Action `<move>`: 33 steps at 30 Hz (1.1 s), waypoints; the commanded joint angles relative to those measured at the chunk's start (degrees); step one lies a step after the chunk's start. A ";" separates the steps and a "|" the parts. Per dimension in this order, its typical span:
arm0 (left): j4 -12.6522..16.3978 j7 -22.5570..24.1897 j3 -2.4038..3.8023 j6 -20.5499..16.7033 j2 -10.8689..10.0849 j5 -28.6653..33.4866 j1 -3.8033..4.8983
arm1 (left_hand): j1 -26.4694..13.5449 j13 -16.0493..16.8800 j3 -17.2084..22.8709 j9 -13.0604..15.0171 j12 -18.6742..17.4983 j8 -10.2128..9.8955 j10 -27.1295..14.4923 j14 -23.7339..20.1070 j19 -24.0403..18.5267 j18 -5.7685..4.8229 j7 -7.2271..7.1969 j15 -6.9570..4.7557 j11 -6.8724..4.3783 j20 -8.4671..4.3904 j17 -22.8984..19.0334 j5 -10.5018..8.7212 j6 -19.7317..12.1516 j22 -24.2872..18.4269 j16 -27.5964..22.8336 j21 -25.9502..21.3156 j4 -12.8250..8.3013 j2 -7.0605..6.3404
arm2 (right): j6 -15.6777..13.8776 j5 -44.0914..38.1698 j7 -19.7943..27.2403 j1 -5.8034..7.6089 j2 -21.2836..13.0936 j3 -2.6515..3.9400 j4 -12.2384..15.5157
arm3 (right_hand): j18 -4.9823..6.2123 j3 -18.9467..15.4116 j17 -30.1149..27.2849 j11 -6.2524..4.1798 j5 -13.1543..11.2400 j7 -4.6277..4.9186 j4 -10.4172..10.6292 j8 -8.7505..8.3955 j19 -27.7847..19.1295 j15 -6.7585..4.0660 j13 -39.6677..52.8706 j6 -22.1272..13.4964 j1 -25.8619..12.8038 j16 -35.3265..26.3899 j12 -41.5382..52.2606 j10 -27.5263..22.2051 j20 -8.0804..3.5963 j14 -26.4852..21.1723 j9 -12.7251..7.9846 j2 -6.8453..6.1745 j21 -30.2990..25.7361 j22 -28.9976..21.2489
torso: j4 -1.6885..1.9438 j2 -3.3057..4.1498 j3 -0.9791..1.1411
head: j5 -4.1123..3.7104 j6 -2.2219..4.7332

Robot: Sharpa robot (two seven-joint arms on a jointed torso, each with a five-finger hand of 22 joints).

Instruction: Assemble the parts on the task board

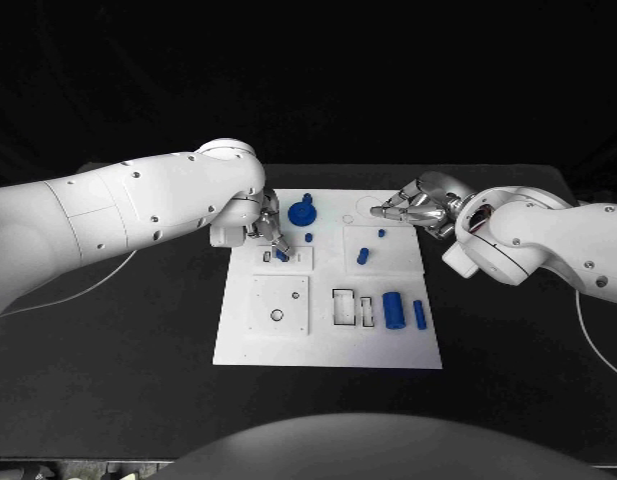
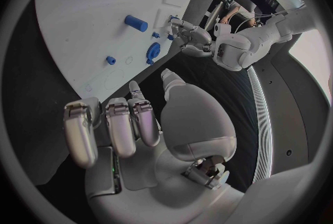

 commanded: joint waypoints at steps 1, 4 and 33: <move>0.06 -0.92 -0.02 0.88 0.21 0.65 -0.09 | 0.50 15.10 0.36 0.71 0.14 0.01 5.96 6.06 6.13 -0.86 -1.00 -0.22 -0.33 -0.08 15.10 -0.40 1.37 15.09 0.15 0.14 0.06 0.34 | 0.12 -0.57 0.02 -0.03 0.05 0.00 0.02 | -0.38 -0.33 15.06 0.50 0.10 0.17 0.11 0.37 6.00 0.48 15.07 0.42 0.11 0.23 0.23 6.01 0.45 5.97 0.06 0.62 0.26 15.07 | 0.00 0.02 0.03 | 0.12 0.03; 0.08 -0.91 -0.02 0.72 0.21 0.68 -0.10 | 0.63 15.10 0.53 0.74 0.14 -0.10 5.96 6.06 6.13 -0.86 -1.01 -0.18 -0.32 -0.10 15.10 -0.57 1.35 15.09 0.15 0.14 0.02 0.41 | 0.11 -0.57 0.02 -0.03 0.00 0.00 0.09 | -0.38 -0.33 15.06 0.50 0.10 0.17 0.11 0.37 6.00 0.48 15.07 0.42 0.11 0.23 0.23 6.01 0.45 5.97 0.06 0.62 0.26 15.07 | 0.00 0.04 0.02 | 0.02 0.03; -0.18 -0.87 -0.07 0.59 0.35 0.62 -0.34 | -8.16 15.10 -3.34 0.59 0.14 -2.54 5.96 6.06 6.13 -0.86 0.23 0.57 0.87 -0.35 15.10 -6.51 0.88 15.09 0.15 0.14 0.14 -1.33 | 0.05 -0.57 0.08 -0.03 0.08 0.00 0.31 | -0.38 -0.49 15.06 0.56 0.10 0.23 0.13 0.38 6.00 0.53 15.07 0.42 0.19 0.23 0.23 6.01 0.50 5.97 0.05 0.66 0.26 15.07 | 0.04 0.01 0.01 | -0.20 0.16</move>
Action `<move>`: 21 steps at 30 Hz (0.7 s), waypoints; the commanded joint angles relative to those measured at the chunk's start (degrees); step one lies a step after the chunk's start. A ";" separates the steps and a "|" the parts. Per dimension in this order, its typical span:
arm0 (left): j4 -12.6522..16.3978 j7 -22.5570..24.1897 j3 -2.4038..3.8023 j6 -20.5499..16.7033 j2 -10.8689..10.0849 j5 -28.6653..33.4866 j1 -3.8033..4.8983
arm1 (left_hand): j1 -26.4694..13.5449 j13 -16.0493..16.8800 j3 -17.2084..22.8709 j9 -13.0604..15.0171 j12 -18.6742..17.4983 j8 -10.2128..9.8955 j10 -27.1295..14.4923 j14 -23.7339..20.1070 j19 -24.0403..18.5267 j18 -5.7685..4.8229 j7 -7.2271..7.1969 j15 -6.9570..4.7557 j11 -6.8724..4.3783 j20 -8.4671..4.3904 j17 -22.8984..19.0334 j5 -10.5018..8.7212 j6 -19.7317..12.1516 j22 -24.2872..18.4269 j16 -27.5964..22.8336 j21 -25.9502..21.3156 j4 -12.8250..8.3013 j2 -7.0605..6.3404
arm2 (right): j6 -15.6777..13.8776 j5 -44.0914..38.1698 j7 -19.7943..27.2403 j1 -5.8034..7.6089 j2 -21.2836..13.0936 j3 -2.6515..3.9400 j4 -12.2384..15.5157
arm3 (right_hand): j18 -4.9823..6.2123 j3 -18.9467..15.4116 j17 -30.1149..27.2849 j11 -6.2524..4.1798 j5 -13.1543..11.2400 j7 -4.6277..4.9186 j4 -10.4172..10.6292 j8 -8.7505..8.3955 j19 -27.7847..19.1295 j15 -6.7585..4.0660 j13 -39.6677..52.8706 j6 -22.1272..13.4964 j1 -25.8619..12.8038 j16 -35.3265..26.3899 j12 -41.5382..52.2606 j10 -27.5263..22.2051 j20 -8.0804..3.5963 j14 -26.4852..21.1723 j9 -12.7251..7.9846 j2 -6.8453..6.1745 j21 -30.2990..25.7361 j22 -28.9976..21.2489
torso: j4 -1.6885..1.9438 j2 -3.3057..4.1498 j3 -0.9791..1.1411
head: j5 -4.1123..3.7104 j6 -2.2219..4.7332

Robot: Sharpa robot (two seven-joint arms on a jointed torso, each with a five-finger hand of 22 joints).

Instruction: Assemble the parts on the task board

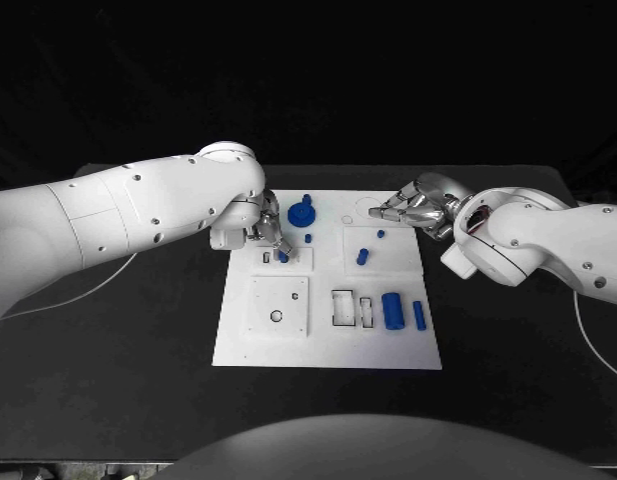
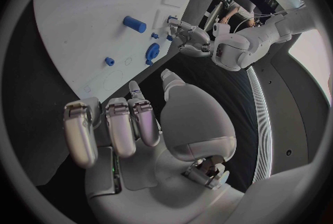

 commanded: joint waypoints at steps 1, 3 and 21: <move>0.13 -0.85 -0.01 0.66 0.13 0.23 -0.05 | -6.10 15.10 -2.85 -0.60 0.14 -0.91 6.11 6.00 6.13 -0.85 0.83 0.67 0.90 -0.29 15.07 -3.68 0.23 15.09 0.15 0.14 0.19 -1.51 | 0.08 -0.57 0.08 -0.03 0.02 0.00 0.06 | -0.38 -0.25 15.08 0.56 0.10 0.03 -0.11 0.38 6.00 0.53 15.09 0.21 -0.03 0.23 0.23 6.01 0.51 5.97 0.07 0.44 0.26 15.09 | 0.03 0.03 -0.02 | -0.10 0.05; 0.16 -0.88 -0.01 0.58 0.10 0.18 -0.06 | -8.25 15.10 -3.89 -0.59 0.14 -1.08 6.11 6.00 6.13 -0.85 0.91 0.79 0.94 -0.22 15.07 -5.30 0.39 15.09 0.15 0.14 0.31 -2.20 | 0.06 -0.57 0.09 -0.03 0.02 0.00 0.07 | -0.38 -0.25 15.08 0.56 0.10 0.03 -0.11 0.38 6.00 0.53 15.09 0.21 -0.03 0.23 0.23 6.01 0.51 5.97 0.07 0.44 0.26 15.09 | -0.01 0.04 -0.02 | -0.06 0.03; 1.68 -0.28 0.07 -4.08 -0.91 -2.54 -0.06 | -18.54 15.10 -6.25 0.90 0.14 -0.96 6.11 6.00 6.13 -0.85 0.75 0.77 0.79 -0.04 15.07 -15.53 2.16 15.09 0.15 0.14 0.56 -5.52 | 0.28 -0.57 0.01 -0.03 -0.27 0.00 0.01 | -0.38 -0.25 15.08 0.56 0.10 0.03 -0.11 0.38 6.00 0.53 15.09 0.21 -0.03 0.23 0.23 6.01 0.51 5.97 0.07 0.44 0.26 15.09 | 0.05 0.04 -0.04 | 0.06 0.27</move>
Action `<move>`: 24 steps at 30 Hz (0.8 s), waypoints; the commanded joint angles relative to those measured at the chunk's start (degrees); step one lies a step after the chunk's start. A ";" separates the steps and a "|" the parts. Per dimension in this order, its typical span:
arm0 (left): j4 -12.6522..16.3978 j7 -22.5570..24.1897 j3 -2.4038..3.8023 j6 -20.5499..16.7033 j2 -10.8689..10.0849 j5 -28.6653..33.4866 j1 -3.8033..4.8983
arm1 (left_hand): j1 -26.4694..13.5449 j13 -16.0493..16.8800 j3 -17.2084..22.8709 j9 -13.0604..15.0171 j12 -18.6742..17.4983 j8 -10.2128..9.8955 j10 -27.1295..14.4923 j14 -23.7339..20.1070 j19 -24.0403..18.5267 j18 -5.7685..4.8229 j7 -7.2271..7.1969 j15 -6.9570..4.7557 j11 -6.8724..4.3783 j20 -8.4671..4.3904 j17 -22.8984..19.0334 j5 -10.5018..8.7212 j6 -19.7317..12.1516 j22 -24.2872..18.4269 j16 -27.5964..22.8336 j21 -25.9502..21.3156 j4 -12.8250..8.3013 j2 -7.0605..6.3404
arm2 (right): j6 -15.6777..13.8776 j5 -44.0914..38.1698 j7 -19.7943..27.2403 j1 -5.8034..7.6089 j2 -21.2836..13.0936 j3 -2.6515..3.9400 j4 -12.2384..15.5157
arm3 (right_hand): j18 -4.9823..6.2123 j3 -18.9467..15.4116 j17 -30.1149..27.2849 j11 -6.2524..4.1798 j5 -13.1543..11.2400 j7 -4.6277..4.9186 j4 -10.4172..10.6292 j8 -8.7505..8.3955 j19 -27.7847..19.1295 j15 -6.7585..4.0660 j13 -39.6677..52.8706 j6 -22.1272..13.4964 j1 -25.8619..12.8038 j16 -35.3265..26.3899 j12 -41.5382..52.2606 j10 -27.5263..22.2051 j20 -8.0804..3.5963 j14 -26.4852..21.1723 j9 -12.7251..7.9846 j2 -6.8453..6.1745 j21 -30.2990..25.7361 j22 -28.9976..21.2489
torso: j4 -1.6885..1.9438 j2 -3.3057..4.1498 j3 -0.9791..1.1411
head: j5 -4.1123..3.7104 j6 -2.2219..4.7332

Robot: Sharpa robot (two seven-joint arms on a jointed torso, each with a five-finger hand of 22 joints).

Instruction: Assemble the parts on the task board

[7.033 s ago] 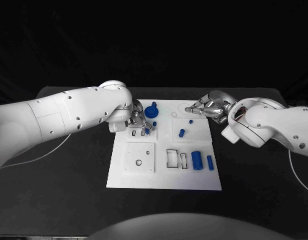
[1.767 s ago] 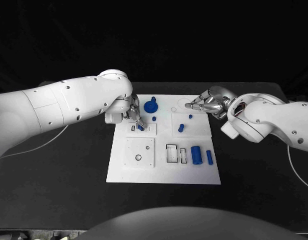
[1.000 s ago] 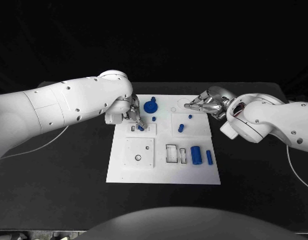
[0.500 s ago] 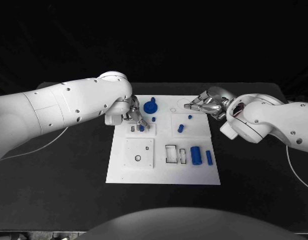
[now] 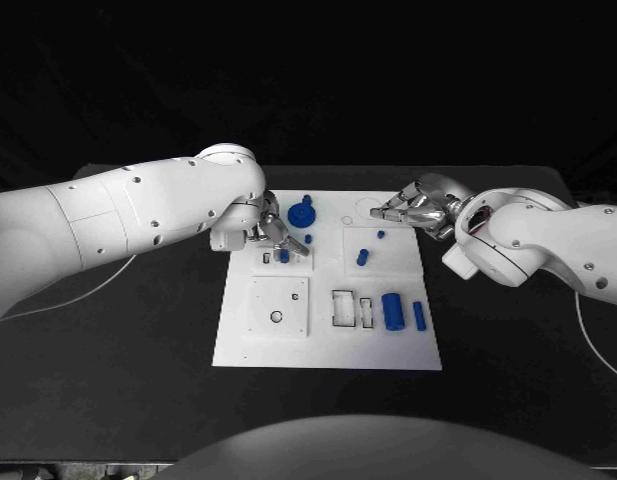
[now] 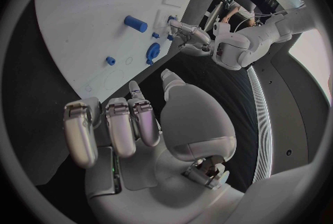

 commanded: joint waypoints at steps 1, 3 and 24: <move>1.18 -0.06 0.13 -3.80 -0.75 -2.25 0.03 | -1.56 15.06 -0.35 0.41 0.14 0.21 6.05 6.05 6.13 -0.86 -0.13 0.37 0.09 -0.06 15.08 -1.38 0.70 15.09 0.15 0.14 -0.01 -0.93 | 0.30 -0.56 0.01 -0.04 -0.05 0.00 -0.01 | -0.38 -0.25 15.09 0.56 0.10 0.03 -0.10 0.38 6.00 0.53 15.09 0.21 -0.03 0.23 0.23 6.01 0.50 5.97 0.08 0.44 0.26 15.10 | 0.06 0.00 -0.02 | 0.09 0.21; 2.19 0.34 0.33 -5.05 -1.54 -2.95 0.20 | -2.70 15.06 -0.67 0.66 0.14 0.30 6.05 6.05 6.13 -0.86 -0.19 0.32 0.02 -0.09 15.08 -2.15 0.94 15.09 0.15 0.14 0.03 -1.72 | 0.32 -0.56 0.00 -0.04 -0.08 -0.01 -0.05 | -0.38 -0.25 15.09 0.56 0.10 0.03 -0.10 0.38 6.00 0.53 15.09 0.21 -0.03 0.23 0.23 6.01 0.50 5.97 0.08 0.44 0.26 15.10 | 0.08 -0.04 0.00 | 0.14 0.26; 2.34 1.54 2.18 -7.32 -5.83 -7.10 4.05 | -0.85 15.06 -0.38 1.23 0.14 0.01 6.05 6.05 6.13 -0.86 -0.59 -0.03 -0.36 -0.27 15.08 -3.05 1.83 15.09 0.15 0.14 0.00 -2.14 | 0.54 -0.56 -0.09 -0.34 0.15 -0.01 -0.59 | -0.38 -0.38 15.09 0.60 0.10 0.05 -0.08 0.37 6.00 0.57 15.09 0.16 0.05 0.23 0.23 6.01 0.55 5.97 0.07 0.50 0.26 15.10 | -0.05 0.00 -0.01 | 1.47 1.21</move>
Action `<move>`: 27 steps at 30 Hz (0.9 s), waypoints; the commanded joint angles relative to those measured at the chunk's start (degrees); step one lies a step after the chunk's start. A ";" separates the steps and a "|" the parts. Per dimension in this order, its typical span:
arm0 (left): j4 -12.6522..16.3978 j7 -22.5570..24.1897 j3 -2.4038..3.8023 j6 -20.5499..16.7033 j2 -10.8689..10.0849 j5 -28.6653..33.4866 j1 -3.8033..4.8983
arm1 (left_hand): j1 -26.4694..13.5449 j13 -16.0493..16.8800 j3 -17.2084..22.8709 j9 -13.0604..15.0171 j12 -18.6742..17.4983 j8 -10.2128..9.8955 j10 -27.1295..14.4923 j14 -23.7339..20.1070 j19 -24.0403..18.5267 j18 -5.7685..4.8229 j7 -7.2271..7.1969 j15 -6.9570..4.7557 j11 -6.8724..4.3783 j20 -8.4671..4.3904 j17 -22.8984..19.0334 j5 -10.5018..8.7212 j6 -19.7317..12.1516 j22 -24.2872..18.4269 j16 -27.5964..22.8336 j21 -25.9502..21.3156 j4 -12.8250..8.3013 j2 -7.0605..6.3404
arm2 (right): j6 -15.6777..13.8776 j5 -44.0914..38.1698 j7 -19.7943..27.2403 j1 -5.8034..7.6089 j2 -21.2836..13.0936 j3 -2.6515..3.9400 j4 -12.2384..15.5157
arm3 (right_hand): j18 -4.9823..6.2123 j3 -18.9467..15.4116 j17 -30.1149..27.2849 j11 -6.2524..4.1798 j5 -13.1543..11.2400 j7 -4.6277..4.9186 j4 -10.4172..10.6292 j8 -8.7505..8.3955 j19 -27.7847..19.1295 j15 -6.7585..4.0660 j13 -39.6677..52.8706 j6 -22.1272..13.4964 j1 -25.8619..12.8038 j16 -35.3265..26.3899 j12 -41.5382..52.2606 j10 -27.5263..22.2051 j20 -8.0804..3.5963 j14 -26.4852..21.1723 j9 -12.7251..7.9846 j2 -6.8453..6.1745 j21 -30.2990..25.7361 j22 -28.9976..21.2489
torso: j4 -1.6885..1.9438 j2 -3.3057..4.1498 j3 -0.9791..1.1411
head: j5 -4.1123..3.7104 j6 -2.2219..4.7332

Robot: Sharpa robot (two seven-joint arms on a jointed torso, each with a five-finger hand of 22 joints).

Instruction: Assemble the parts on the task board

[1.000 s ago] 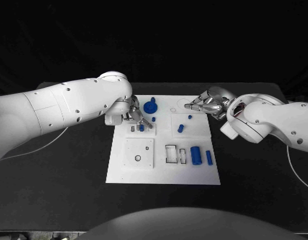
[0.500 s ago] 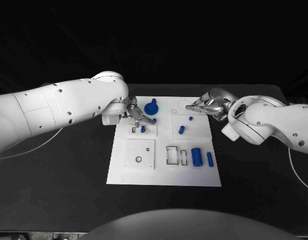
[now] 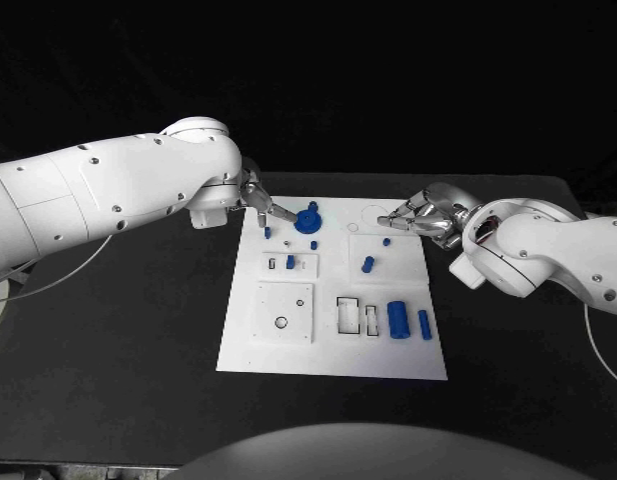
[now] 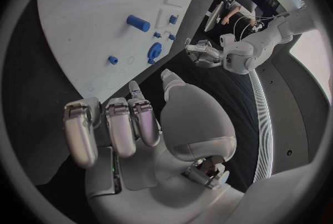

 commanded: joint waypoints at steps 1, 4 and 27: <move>-1.31 1.19 0.05 -0.19 0.37 -1.45 0.12 | 0.59 15.08 0.35 0.05 0.14 -0.25 6.05 6.06 6.13 -0.86 -0.10 -0.04 -0.36 -0.28 15.09 -0.07 0.55 15.09 0.15 0.14 -0.17 0.43 | 0.46 -0.56 -0.05 -0.12 0.08 -0.01 -0.05 | -0.39 -0.39 15.10 0.39 0.10 0.06 -0.08 0.37 6.00 0.44 15.10 0.16 0.05 0.23 0.23 5.80 0.55 6.09 0.07 0.50 0.26 15.06 | -0.05 0.06 -0.04 | 0.18 0.16; -3.28 1.25 -0.35 0.66 1.10 -1.51 0.06 | 0.90 15.08 0.50 0.05 0.14 -0.32 6.05 6.06 6.13 -0.86 -0.13 -0.06 -0.39 -0.28 15.09 0.02 0.66 15.09 0.15 0.14 -0.19 0.60 | 0.42 -0.56 -0.04 -0.18 0.15 -0.01 -0.05 | -0.39 -0.39 15.10 0.39 0.11 0.06 -0.08 0.37 6.00 0.44 15.10 0.16 0.05 0.23 0.23 5.80 0.55 6.09 0.07 0.50 0.26 15.06 | 0.01 0.06 -0.02 | 0.24 0.26; -13.21 6.48 -1.32 2.61 6.50 -2.91 -3.44 | 3.00 15.08 1.71 -0.03 0.14 -1.07 6.05 6.06 6.13 -0.86 -0.25 -0.15 -0.51 -0.30 15.09 0.37 1.03 15.09 0.15 0.14 -0.26 2.58 | 0.41 -0.59 0.10 -0.56 0.59 -0.01 -0.25 | -0.39 -0.41 15.10 0.40 0.16 0.07 -0.11 0.36 6.00 0.46 15.10 0.15 0.13 0.23 0.23 5.80 0.57 6.09 0.07 0.54 0.26 15.06 | -0.05 0.12 0.03 | 0.69 0.72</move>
